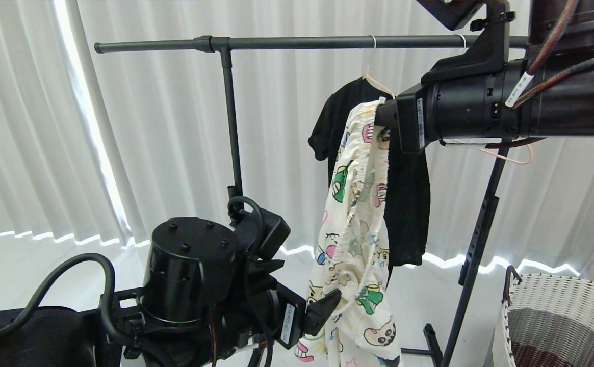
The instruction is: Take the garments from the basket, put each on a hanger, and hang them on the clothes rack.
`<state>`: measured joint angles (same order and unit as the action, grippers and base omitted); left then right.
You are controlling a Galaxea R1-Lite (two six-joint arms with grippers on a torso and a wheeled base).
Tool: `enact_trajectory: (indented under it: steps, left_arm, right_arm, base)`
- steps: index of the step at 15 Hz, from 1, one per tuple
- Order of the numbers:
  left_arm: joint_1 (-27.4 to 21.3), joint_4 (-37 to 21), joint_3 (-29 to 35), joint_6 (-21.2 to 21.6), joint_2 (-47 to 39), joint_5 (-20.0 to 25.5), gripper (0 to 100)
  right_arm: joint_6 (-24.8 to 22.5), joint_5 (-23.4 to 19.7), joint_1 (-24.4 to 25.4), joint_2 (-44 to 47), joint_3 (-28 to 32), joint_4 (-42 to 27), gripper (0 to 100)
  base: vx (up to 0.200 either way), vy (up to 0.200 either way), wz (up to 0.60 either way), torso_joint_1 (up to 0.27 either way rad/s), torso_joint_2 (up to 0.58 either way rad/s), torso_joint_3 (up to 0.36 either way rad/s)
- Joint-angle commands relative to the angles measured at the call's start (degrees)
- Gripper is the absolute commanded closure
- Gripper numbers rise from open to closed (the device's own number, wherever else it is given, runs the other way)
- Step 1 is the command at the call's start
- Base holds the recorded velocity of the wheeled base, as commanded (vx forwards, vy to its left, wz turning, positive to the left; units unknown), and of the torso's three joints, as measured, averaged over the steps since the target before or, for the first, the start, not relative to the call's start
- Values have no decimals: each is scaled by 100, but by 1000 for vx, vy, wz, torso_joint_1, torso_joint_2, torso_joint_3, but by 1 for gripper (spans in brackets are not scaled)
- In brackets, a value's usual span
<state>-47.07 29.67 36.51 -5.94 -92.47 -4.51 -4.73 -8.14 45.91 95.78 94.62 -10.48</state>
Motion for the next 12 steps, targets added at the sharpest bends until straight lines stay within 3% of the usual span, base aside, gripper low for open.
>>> enact_trajectory:
  steps: [1,6,7,10,12]
  left_arm:
    - [49,-5,-179,93,97,-138,0]
    - [49,-5,-355,172,229,-173,0]
    - [49,-5,-355,172,229,-173,100]
    - [49,-5,-346,277,308,-191,100]
    - [49,-5,-390,629,572,-191,100]
  right_arm:
    - [-10,-3,-170,-60,3,-15,100]
    - [-10,-3,-258,-209,-23,-200,100]
    - [-10,-12,-249,-235,-32,-217,100]
    - [-10,-3,-258,-306,-128,-226,100]
    - [-10,-3,-399,-596,-691,-217,100]
  base:
    - [0,0,0,0,0,0]
    - [0,0,0,0,0,0]
    - [0,0,0,0,0,0]
    - [0,0,0,0,0,0]
    - [0,0,0,0,0,0]
